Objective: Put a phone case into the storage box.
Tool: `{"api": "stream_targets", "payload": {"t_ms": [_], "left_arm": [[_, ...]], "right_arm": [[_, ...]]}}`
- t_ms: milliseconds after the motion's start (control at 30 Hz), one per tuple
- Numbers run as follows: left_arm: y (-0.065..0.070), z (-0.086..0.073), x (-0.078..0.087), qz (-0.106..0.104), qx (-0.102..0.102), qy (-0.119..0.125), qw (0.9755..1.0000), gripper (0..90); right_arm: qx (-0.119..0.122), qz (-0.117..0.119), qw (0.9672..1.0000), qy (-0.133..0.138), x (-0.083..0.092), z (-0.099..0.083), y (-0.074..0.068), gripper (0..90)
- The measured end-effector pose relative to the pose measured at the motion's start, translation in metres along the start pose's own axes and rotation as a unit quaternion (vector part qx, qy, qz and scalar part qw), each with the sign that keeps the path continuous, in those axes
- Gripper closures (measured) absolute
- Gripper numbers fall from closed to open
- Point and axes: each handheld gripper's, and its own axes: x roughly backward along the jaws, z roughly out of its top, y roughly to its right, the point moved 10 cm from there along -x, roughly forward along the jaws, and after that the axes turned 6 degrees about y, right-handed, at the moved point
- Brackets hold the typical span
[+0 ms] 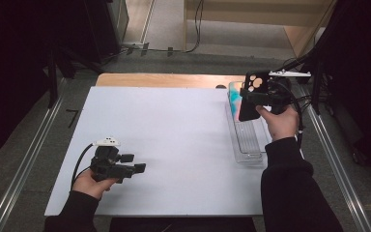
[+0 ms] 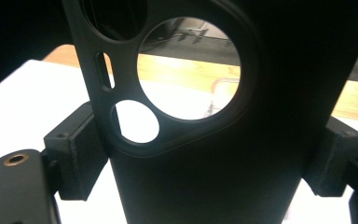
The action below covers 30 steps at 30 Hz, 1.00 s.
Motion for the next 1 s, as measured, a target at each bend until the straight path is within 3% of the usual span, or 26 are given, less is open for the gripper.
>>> {"api": "stream_targets", "payload": {"t_ms": [367,600,733,1000], "left_arm": [[0.003,0.0,-0.001,-0.005,-0.006,-0.001,1.0,29.3],[0.005,0.0,-0.003,-0.007,-0.009,-0.002,0.9999,29.3],[0.006,0.002,-0.004,-0.012,-0.01,0.001,0.9999,29.3],[0.014,0.008,-0.006,-0.018,-0.031,0.012,0.9993,29.3]], "right_arm": [[-0.012,-0.028,0.9993,-0.023,-0.033,-0.021,0.018,13.2],[-0.028,-0.032,0.9984,-0.037,-0.052,-0.038,0.028,13.1],[-0.029,-0.03,0.9984,-0.038,-0.063,-0.042,0.028,13.0],[-0.024,-0.046,0.998,-0.036,-0.084,-0.044,0.034,13.0]]}}
